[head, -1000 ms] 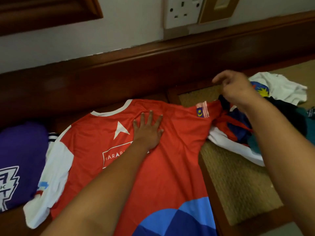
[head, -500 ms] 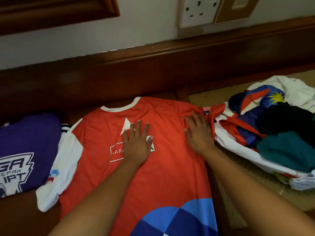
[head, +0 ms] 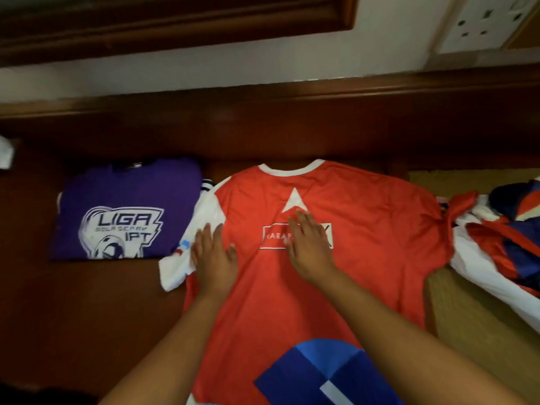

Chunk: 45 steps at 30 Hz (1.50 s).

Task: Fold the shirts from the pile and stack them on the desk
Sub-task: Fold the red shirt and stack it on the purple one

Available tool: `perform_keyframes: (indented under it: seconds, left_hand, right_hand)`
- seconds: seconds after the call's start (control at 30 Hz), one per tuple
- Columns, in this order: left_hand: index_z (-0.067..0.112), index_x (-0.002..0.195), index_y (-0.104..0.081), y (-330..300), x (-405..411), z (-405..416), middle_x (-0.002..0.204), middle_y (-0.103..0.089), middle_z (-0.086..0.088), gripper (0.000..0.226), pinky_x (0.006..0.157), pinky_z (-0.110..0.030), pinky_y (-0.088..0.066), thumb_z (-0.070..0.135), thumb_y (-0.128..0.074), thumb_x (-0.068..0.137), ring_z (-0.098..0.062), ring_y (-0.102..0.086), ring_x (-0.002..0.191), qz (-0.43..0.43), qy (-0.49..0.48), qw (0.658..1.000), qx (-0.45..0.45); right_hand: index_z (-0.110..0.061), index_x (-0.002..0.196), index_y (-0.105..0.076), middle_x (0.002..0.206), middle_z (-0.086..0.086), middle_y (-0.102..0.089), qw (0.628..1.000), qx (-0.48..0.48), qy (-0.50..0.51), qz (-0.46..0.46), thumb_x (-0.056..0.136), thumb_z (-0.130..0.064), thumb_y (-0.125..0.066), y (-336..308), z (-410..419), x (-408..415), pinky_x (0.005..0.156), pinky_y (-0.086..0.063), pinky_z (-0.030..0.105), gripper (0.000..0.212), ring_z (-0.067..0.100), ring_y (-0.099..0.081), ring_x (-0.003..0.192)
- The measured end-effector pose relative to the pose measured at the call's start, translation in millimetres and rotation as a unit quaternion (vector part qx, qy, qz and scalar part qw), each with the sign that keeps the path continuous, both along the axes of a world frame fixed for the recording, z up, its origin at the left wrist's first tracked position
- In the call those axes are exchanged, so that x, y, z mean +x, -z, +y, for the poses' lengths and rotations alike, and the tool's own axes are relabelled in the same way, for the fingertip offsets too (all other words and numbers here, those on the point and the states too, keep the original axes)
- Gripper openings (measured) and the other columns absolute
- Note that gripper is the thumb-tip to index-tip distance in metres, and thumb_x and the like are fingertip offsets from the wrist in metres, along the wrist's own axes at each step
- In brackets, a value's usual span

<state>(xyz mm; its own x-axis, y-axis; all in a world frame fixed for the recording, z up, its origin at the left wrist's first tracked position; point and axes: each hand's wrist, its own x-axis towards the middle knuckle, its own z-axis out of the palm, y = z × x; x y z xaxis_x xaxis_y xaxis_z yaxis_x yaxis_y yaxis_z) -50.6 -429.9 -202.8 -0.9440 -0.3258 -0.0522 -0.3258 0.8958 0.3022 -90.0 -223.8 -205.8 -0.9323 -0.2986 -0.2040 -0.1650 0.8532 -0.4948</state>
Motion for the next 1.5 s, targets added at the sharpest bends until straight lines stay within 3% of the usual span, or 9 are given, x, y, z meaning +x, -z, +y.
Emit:
perform_keyframes:
  seconds: [0.2,0.37,0.57,0.73,0.87,0.97,1.17,1.37,1.5]
  left_hand:
    - [0.012,0.142,-0.040,-11.0,28.8,-82.2,0.136,-0.045,-0.021,0.061,0.103,-0.049,-0.032,0.028,-0.064,0.087,-0.038,-0.040,0.127,-0.115,-0.121,0.985,-0.053]
    - [-0.003,0.103,-0.063,-16.0,22.0,-121.7,0.095,-0.064,-0.024,0.019,0.071,-0.036,-0.041,-0.003,-0.052,0.088,-0.036,-0.060,0.088,0.002,-0.105,0.987,0.118]
    - [0.006,0.095,-0.065,-40.4,1.0,-166.1,0.088,-0.063,-0.009,0.017,0.068,-0.029,-0.037,0.015,-0.050,0.096,-0.023,-0.053,0.080,0.057,-0.172,0.956,0.232]
    - [0.008,0.066,-0.058,-35.1,13.9,-183.0,0.067,-0.059,-0.008,0.040,0.062,-0.030,-0.041,0.031,-0.050,0.097,-0.024,-0.053,0.067,0.016,-0.336,0.837,0.432]
    - [0.007,0.101,-0.062,-23.0,34.6,-173.6,0.079,-0.058,-0.001,0.034,0.056,-0.028,-0.044,0.037,-0.046,0.099,-0.016,-0.051,0.065,-0.012,-0.440,0.748,0.498]
    - [0.017,0.095,-0.057,-20.6,37.3,-165.4,0.088,-0.058,-0.002,0.029,0.060,-0.031,-0.048,0.045,-0.050,0.096,-0.017,-0.054,0.075,-0.047,-0.464,0.708,0.530]
    - [0.013,0.095,-0.060,-39.7,26.5,-161.4,0.090,-0.066,-0.002,0.007,0.061,-0.024,-0.043,0.017,-0.055,0.095,-0.012,-0.059,0.076,0.003,-0.370,0.751,0.547]
    - [0.010,0.083,-0.059,-74.5,9.9,-168.4,0.088,-0.067,0.000,0.022,0.069,-0.020,-0.047,-0.003,-0.042,0.083,-0.014,-0.059,0.087,0.115,-0.246,0.683,0.678]
    - [0.019,0.056,-0.058,-91.3,19.6,-175.7,0.132,-0.056,0.014,0.013,0.097,-0.015,-0.043,0.009,-0.056,0.064,-0.002,-0.049,0.126,0.140,-0.097,0.791,0.587]
  right_hand:
    - [-0.025,0.152,-0.019,0.162,0.002,-0.008,0.995,0.087,-0.039,-0.014,0.087,-0.056,-0.004,26.5,-33.7,3.8,0.118,-0.003,0.046,0.074,0.023,0.000,0.149]
    - [-0.025,0.152,-0.023,0.161,0.003,-0.013,0.989,0.151,-0.001,0.008,0.091,-0.054,-0.009,30.5,-31.7,1.9,0.118,-0.005,0.045,0.069,0.024,-0.007,0.149]
    - [-0.027,0.152,-0.020,0.162,0.001,-0.009,0.988,0.155,0.006,-0.009,0.084,-0.057,-0.011,20.1,-37.2,-2.2,0.118,-0.003,0.044,0.075,0.020,-0.002,0.149]
    - [-0.012,0.138,-0.045,0.152,0.010,-0.033,0.989,0.115,0.088,0.009,0.092,-0.034,-0.048,-2.0,-80.6,-8.9,0.113,-0.017,0.049,0.051,0.030,-0.024,0.142]
    - [-0.011,0.136,-0.048,0.150,0.012,-0.037,0.995,0.079,0.042,0.035,0.097,-0.029,-0.048,-18.9,-147.8,-34.0,0.111,-0.021,0.045,0.043,0.031,-0.029,0.139]
    - [-0.014,0.132,-0.052,0.143,0.008,-0.045,0.995,0.062,-0.050,0.063,0.094,-0.019,-0.048,-25.1,-199.2,-65.8,0.108,-0.026,0.040,0.039,0.027,-0.034,0.135]
    - [-0.013,0.105,-0.066,0.109,0.012,-0.057,0.956,0.130,-0.263,0.002,0.069,-0.026,-0.046,-24.5,-240.5,-102.0,0.090,-0.037,0.035,0.043,0.033,-0.048,0.108]
    - [-0.018,0.087,-0.051,0.100,0.008,-0.063,0.947,0.129,-0.285,-0.072,0.078,-0.025,-0.054,-30.4,-230.2,-103.2,0.073,-0.034,0.029,0.012,0.028,-0.056,0.098]
    - [-0.022,0.089,-0.047,0.088,0.002,-0.059,0.978,0.031,-0.204,-0.025,0.076,-0.005,-0.058,-47.3,-215.0,-113.1,0.073,-0.033,0.029,0.023,0.030,-0.058,0.094]
